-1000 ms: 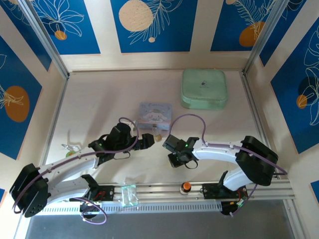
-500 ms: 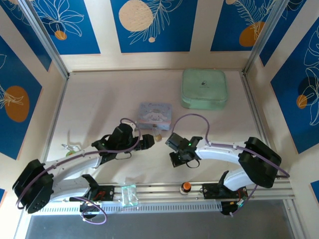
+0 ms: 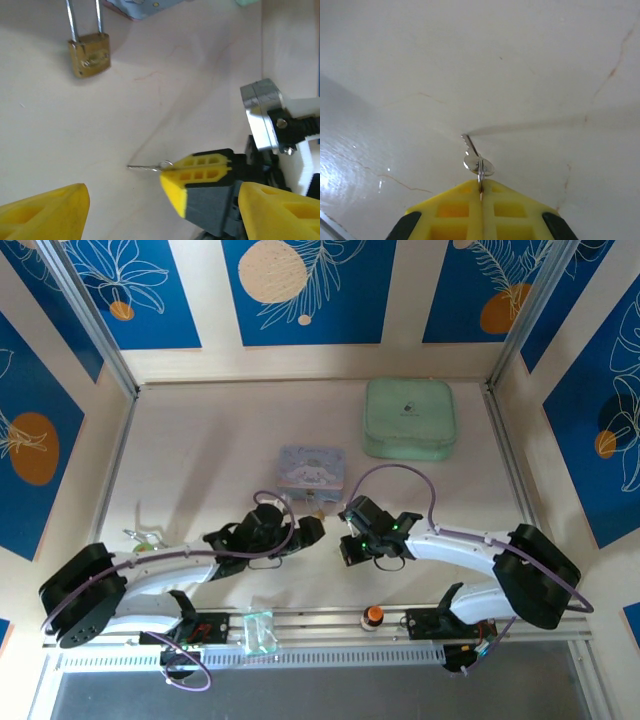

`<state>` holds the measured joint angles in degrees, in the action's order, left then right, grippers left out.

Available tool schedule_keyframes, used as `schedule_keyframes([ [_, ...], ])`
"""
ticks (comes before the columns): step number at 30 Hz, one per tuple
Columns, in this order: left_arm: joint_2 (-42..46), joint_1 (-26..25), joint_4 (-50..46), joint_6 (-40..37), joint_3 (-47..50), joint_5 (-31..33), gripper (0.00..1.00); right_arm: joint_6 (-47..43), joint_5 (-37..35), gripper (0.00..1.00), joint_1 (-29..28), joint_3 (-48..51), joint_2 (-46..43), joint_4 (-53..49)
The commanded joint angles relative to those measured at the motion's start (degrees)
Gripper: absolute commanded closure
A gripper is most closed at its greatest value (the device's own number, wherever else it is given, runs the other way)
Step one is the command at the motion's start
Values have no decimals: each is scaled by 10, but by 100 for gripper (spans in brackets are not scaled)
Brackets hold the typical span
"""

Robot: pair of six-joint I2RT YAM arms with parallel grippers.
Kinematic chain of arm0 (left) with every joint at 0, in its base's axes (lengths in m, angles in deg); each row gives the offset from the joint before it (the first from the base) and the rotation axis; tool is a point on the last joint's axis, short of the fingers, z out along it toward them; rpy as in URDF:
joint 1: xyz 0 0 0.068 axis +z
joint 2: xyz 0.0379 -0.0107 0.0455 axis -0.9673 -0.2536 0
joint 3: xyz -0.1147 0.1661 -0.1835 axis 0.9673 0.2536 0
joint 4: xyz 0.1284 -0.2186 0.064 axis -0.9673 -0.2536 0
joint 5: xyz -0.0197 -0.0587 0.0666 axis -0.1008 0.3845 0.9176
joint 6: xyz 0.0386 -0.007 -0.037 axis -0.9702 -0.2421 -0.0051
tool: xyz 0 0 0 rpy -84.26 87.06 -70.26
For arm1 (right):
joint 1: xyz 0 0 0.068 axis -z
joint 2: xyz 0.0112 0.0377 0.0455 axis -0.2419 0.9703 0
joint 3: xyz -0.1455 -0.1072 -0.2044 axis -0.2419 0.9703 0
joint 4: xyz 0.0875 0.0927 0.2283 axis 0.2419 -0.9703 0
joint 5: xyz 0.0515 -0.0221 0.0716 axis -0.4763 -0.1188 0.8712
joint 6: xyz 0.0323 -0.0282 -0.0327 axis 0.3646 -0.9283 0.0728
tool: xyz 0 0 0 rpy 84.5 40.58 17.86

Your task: Unlock a padlock with a key

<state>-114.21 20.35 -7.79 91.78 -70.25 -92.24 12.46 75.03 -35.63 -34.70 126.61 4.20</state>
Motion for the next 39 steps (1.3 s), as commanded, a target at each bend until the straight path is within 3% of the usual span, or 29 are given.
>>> schedule_keyframes([
  [1, 18, -15, 36, 153, 20, 52, 20, 8, 17, 100, 0, 0, -15, 14],
  [6, 19, -39, 122, 276, 74, 99, 15, 18, 14, 100, 0, -11, -31, 13],
  [11, 4, -46, 213, 358, 93, 122, 0, 21, 15, 100, -3, -20, -56, 38],
  [15, -49, -46, 279, 407, 78, 84, 0, 16, 17, 100, -6, -40, -58, 53],
  [19, -140, -47, 405, 446, 69, 53, 0, 5, 21, 100, -12, -64, -48, 81],
  [25, -222, -58, 565, 474, 73, 101, 0, -4, 26, 100, -31, -96, -12, 99],
  [28, -227, -59, 581, 474, 76, 119, 5, 2, 25, 100, -40, -91, -6, 105],
  [35, -221, -59, 579, 460, 94, 145, 33, 18, 25, 100, -47, -65, -17, 116],
  [39, -192, -59, 521, 441, 98, 157, 37, 20, 21, 100, -48, -55, -30, 109],
])
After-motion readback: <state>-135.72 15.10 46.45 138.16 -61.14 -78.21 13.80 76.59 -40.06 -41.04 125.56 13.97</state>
